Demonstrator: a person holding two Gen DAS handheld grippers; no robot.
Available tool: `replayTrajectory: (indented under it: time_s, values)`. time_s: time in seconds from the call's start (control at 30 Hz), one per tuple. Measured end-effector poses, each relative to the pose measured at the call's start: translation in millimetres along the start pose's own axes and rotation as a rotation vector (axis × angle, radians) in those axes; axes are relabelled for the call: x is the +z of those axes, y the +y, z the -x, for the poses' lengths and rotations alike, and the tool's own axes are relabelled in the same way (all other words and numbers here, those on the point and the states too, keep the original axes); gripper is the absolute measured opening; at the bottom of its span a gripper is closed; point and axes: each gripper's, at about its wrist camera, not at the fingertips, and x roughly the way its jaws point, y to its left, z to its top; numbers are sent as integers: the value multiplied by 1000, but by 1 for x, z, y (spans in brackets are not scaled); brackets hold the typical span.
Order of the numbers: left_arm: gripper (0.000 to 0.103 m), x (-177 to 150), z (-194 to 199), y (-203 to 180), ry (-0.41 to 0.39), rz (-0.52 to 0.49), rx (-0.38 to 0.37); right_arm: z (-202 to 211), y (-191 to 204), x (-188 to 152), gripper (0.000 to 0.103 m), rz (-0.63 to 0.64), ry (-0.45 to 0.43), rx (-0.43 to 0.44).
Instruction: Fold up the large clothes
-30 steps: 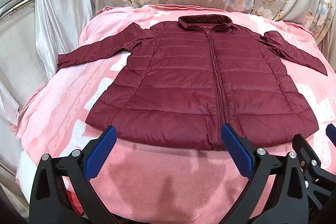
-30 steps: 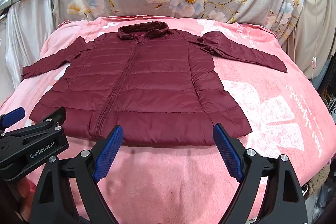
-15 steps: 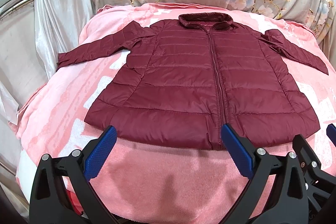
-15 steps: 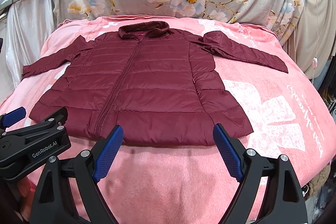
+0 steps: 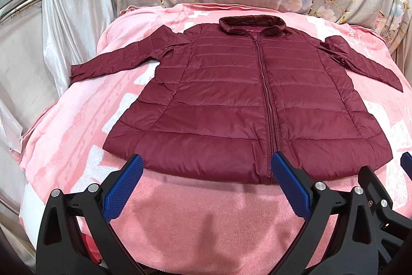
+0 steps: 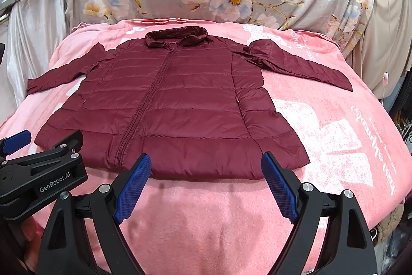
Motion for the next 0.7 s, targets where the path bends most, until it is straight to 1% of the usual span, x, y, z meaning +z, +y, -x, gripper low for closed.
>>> replayTrajectory:
  time_s: [0.7]
  values:
    - [97, 0, 0, 0, 0, 2, 1, 2, -3, 0, 85, 1, -2, 0]
